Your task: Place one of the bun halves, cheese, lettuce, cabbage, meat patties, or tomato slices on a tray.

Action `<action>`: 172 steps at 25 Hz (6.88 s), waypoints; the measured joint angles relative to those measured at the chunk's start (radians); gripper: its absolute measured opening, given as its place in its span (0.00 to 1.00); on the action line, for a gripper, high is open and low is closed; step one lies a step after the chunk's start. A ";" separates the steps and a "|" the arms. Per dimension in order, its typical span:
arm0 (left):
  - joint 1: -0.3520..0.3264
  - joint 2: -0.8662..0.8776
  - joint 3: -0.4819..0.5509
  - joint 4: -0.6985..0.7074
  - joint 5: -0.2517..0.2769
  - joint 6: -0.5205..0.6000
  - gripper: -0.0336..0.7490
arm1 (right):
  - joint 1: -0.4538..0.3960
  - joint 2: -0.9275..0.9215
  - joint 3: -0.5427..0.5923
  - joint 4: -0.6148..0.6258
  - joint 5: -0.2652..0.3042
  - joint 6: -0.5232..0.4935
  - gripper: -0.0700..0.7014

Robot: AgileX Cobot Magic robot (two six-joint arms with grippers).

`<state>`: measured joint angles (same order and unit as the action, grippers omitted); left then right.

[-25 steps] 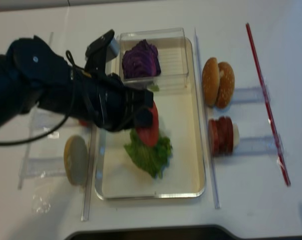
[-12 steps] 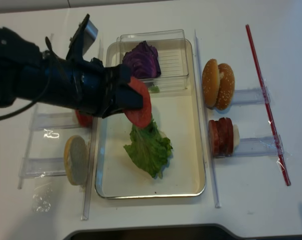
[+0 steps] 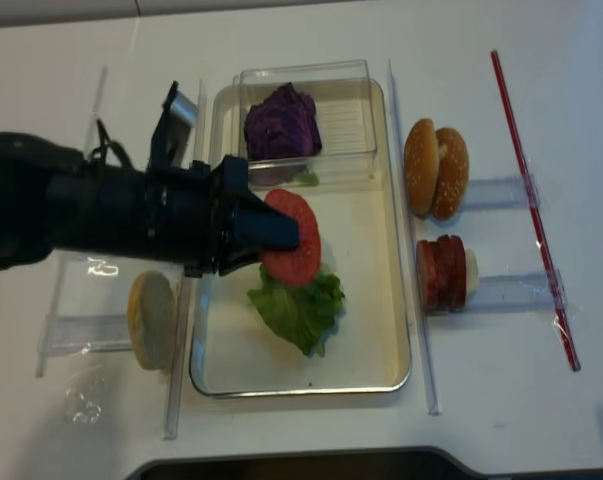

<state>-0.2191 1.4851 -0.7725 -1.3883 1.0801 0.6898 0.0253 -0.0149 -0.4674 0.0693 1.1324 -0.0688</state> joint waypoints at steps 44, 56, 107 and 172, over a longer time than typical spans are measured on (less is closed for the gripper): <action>-0.028 0.206 0.000 -0.048 -0.068 0.119 0.19 | 0.000 0.000 0.000 0.000 0.000 0.002 0.82; -0.028 0.286 0.000 -0.052 -0.070 0.123 0.19 | 0.000 0.000 0.000 0.000 0.000 0.002 0.82; -0.028 0.288 -0.283 0.358 0.058 -0.202 0.62 | 0.000 0.000 0.000 -0.004 0.000 0.000 0.82; -0.028 -0.072 -0.667 1.461 0.161 -0.816 0.62 | 0.000 0.000 0.000 -0.004 0.000 0.005 0.82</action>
<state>-0.2471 1.4128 -1.4398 0.0725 1.2415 -0.1265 0.0253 -0.0149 -0.4674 0.0655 1.1320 -0.0640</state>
